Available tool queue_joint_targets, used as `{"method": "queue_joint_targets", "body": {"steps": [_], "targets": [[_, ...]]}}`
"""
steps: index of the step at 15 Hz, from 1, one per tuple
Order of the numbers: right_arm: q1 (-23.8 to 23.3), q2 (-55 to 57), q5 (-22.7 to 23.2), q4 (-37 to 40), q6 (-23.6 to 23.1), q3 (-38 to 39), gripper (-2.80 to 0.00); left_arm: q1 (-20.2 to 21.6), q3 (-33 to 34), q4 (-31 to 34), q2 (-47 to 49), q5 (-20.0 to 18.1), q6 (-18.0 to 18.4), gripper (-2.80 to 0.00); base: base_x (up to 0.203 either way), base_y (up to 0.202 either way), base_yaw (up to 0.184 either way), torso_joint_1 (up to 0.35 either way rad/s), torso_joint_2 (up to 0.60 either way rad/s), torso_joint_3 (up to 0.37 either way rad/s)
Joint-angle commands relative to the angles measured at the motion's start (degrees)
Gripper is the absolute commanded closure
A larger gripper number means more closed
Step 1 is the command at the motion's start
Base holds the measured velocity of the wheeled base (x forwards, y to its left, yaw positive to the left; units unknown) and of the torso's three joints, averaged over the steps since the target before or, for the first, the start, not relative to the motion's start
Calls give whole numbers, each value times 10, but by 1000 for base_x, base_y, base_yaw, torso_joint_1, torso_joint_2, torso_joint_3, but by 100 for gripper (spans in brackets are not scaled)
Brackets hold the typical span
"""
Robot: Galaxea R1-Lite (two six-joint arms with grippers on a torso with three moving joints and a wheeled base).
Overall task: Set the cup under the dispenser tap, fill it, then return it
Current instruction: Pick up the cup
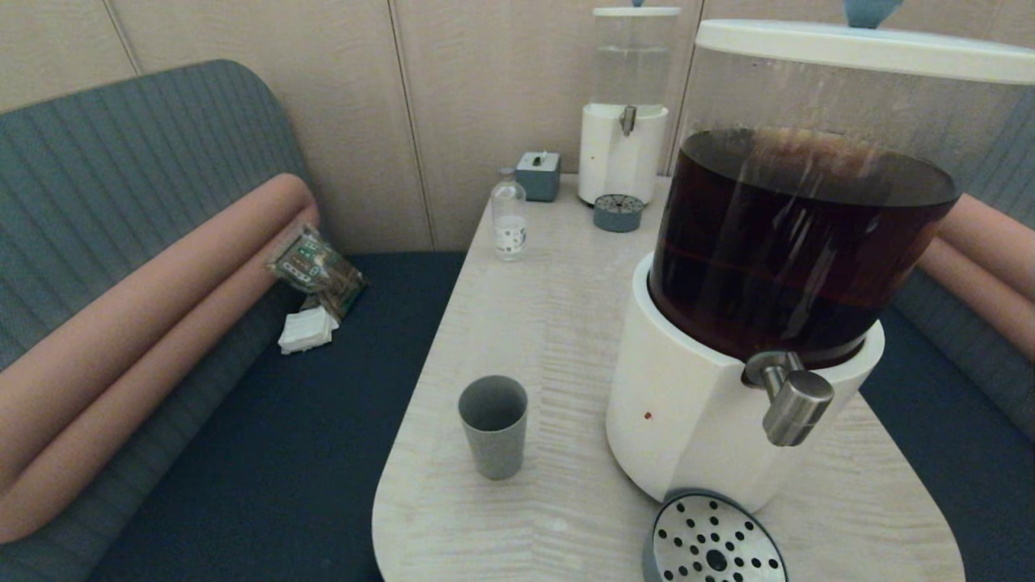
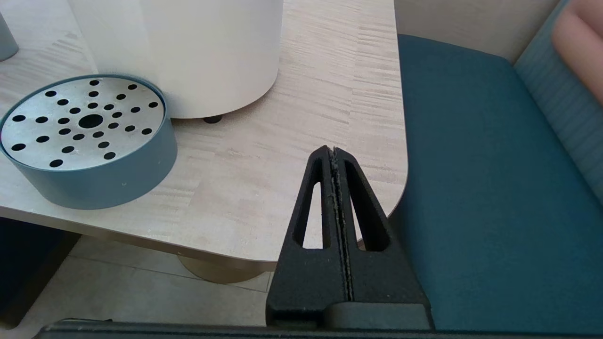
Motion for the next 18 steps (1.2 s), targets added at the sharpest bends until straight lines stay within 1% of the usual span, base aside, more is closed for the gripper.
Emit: {"method": "queue_joint_targets", "body": {"steps": [1,3,5,9,10,11,12,14,15,18], "targets": [[0,-2,0,0,-1,5,0,0,0,1,1,0,0,0,0,0,0,0,0,0],[0,-2,0,0,-1,6,0,0,-11,-1,1,-1,-2,0,0,0,0,0,0,0],[0,-2,0,0,-1,5,0,0,-64,6,5,-14,-4,0,0,0,0,0,0,0],[0,-2,0,0,-1,6,0,0,-175,8,88,-90,-9,0,0,0,0,0,0,0],[0,-2,0,0,-1,6,0,-2,-203,7,115,-113,-26,0,0,0,0,0,0,0],[0,-2,0,0,-1,6,0,-6,-227,4,145,-137,-53,0,0,0,0,0,0,0],[0,-2,0,0,-1,5,0,-14,-239,-12,177,-162,-70,0,0,0,0,0,0,0],[0,-2,0,0,-1,5,0,-37,-236,-85,239,-214,-84,0,0,0,0,0,0,0],[0,-2,0,0,-1,6,0,-43,-226,-126,279,-231,-86,0,0,0,0,0,0,0],[0,-2,0,0,-1,6,0,-49,-186,-278,434,-253,-86,0,0,0,0,0,0,0]]}}
